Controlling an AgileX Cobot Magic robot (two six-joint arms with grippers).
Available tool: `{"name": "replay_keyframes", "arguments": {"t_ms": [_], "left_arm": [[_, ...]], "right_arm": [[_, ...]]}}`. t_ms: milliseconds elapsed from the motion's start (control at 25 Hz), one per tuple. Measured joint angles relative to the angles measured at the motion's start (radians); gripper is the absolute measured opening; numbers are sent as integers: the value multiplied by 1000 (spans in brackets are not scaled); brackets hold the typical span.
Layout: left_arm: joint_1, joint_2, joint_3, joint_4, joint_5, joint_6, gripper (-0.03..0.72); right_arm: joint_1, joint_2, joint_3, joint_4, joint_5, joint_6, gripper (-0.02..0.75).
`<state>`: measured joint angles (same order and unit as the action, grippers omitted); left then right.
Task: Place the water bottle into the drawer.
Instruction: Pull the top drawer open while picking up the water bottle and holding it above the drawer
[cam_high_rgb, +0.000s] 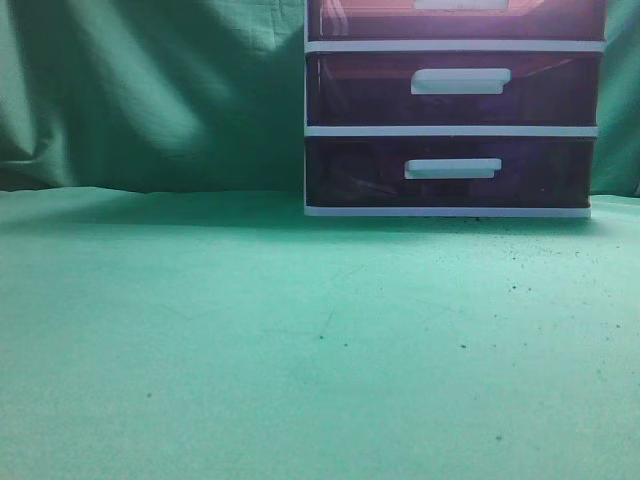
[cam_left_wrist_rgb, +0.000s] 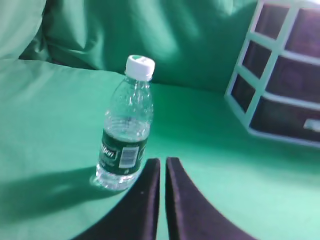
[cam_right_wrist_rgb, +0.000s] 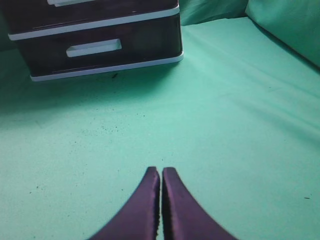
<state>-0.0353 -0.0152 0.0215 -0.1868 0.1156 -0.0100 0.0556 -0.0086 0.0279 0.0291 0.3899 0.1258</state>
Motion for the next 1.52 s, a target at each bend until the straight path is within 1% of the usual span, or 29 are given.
{"name": "replay_keyframes", "arguments": {"t_ms": [120,200,280,400,560,640,720,800,920,960,1040,1120,1160,1200,1240,1280,1320,1360,1400,1440,1520], "left_arm": [[0,0,0,-91,-46,0,0],[0,0,0,-139,-116,0,0],[0,0,0,-158,-161,-9,0],[0,10,-60,-163,-120,-14,0],[0,156,-193,-149,-61,-14,0],[0,254,-234,-148,-51,-14,0],[0,351,-249,-145,-44,-14,0],[0,433,-249,-118,-43,-14,0],[0,561,-249,-88,-100,-16,0],[0,606,-249,-63,-138,-16,0],[0,693,-249,32,-211,-4,0],[0,770,-258,196,-266,1,97],[0,812,-266,265,-286,-4,168],[0,844,-271,303,-306,-11,259],[0,880,-278,323,-319,-16,348],[0,913,-288,321,-331,-18,462],[0,944,-293,300,-351,-18,557],[0,969,-300,257,-373,-18,613],[0,999,-307,209,-396,-18,641],[0,1030,-316,174,-423,-18,642],[0,1093,-340,144,-462,-18,642]], "right_arm": [[0,0,0,0,0,0,0],[0,0,0,0,0,0,0],[0,0,0,0,0,0,0],[0,0,0,0,0,0,0],[0,0,0,0,0,0,0],[0,0,0,0,0,0,0],[0,0,0,0,0,0,0],[0,0,0,0,0,0,0],[0,0,0,0,0,0,0],[0,0,0,0,0,0,0],[0,0,0,0,0,0,0],[0,0,0,0,0,0,0],[0,0,0,0,0,0,0],[0,0,0,0,0,0,0],[0,0,0,0,0,0,0],[0,0,0,0,0,0,0],[0,0,0,0,0,0,0],[0,0,0,0,0,0,0],[0,0,0,0,0,0,0],[0,0,0,0,0,0,0],[0,0,0,0,0,0,0]]}}
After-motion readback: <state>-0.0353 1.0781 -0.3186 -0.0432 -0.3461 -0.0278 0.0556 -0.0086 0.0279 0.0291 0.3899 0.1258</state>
